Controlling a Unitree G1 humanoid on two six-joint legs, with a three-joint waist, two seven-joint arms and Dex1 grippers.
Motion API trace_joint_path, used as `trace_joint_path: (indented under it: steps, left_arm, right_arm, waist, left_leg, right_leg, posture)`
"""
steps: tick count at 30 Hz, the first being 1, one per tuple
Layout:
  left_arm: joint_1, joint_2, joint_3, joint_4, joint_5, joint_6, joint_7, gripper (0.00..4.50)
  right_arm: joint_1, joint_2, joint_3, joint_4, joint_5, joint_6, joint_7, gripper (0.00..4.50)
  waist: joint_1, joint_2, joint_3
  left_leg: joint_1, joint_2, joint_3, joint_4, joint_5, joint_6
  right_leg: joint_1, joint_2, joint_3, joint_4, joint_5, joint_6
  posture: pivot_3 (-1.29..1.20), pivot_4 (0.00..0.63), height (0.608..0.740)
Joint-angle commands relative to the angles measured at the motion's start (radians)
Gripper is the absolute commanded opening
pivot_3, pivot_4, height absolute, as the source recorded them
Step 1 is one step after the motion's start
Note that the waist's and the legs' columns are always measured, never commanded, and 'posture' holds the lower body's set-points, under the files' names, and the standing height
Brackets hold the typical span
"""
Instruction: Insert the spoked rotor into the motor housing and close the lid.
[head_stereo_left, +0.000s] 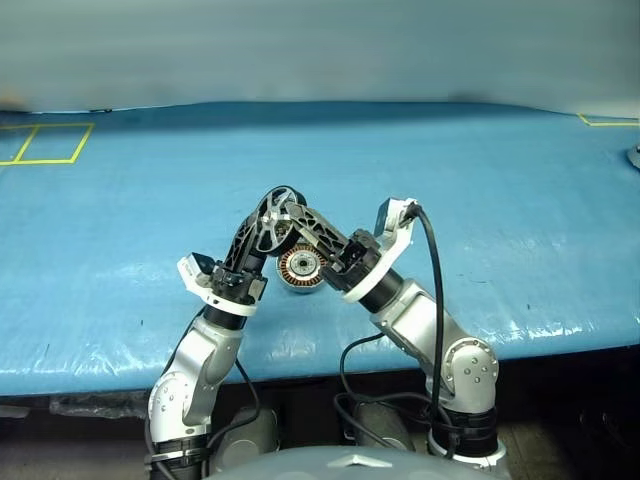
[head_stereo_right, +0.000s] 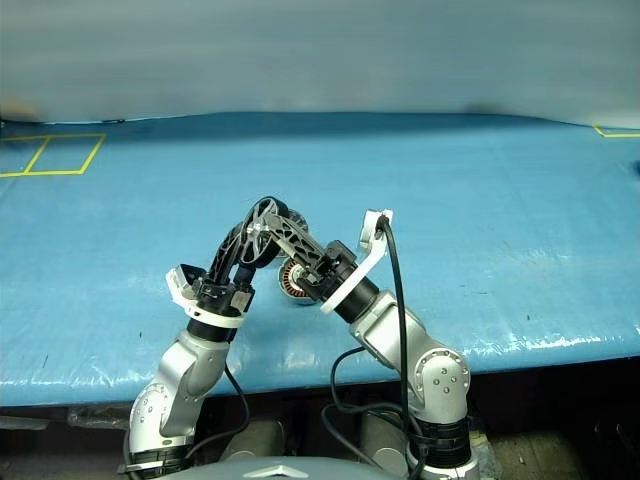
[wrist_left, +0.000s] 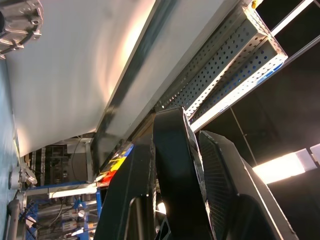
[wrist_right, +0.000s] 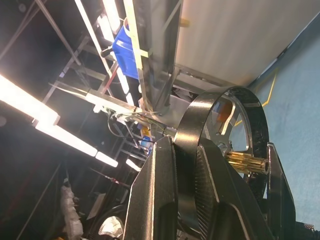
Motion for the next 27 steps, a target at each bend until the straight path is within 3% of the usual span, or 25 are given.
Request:
trace_joint_path:
  steps: [1,8,11,13,19,27]
  left_arm:
    - [-0.01,-0.025,-0.041,-0.02,0.028,0.009,0.008,0.98]
    - [-0.015,-0.021,-0.04,-0.022,0.04,0.003,0.022,0.88]
    - [-0.019,-0.022,-0.038,-0.023,0.05,-0.003,0.024,0.8]
    - [-0.021,-0.023,-0.038,-0.023,0.056,-0.007,0.024,0.41]
    - [-0.027,-0.021,-0.039,-0.024,0.075,-0.019,0.027,0.42]
    - [-0.039,-0.004,-0.033,-0.035,0.171,-0.039,0.017,0.42]
  right_arm:
    - [0.004,-0.005,0.034,0.0,-0.035,-0.009,-0.034,0.12]
    - [0.02,-0.04,0.01,-0.001,-0.043,-0.025,-0.02,0.12]
    - [0.033,-0.053,-0.015,-0.012,-0.011,-0.045,-0.014,1.17]
    - [0.034,-0.067,-0.025,-0.021,-0.032,-0.055,-0.029,1.83]
    - [0.04,-0.086,-0.073,0.002,-0.052,-0.092,-0.112,3.79]
    - [0.049,-0.113,-0.09,0.005,-0.192,-0.114,-0.167,3.81]
  waist:
    - [0.0,0.0,0.0]
    - [0.003,0.0,0.0]
    - [0.007,-0.001,0.0]
    - [0.008,-0.001,0.0]
    - [0.009,-0.001,0.001]
    - [0.009,-0.001,0.001]
  left_leg:
    - [0.0,0.0,0.0,0.0,0.0,0.0]
    - [0.0,0.0,0.0,0.0,0.0,0.0]
    - [0.0,0.0,0.0,-0.001,0.0,0.0]
    - [-0.001,0.0,0.0,-0.001,0.0,0.001]
    - [-0.001,0.0,0.0,-0.001,-0.001,0.001]
    - [-0.001,0.0,0.001,-0.002,-0.001,0.002]
  right_leg:
    - [0.0,0.0,0.0,0.0,0.0,0.0]
    - [0.0,0.0,0.0,-0.001,-0.001,0.002]
    - [0.001,0.0,0.0,-0.002,-0.001,0.002]
    - [0.0,0.0,0.0,-0.003,0.0,0.0]
    - [0.0,0.0,0.0,-0.004,0.0,0.0]
    - [0.001,0.0,0.0,-0.007,0.001,0.001]
  posture:
    - [0.0,0.15,0.74]
    - [0.0,0.15,0.74]
    - [0.0,0.15,0.74]
    - [0.0,0.15,0.74]
    - [0.0,0.15,0.74]
    - [0.0,0.15,0.74]
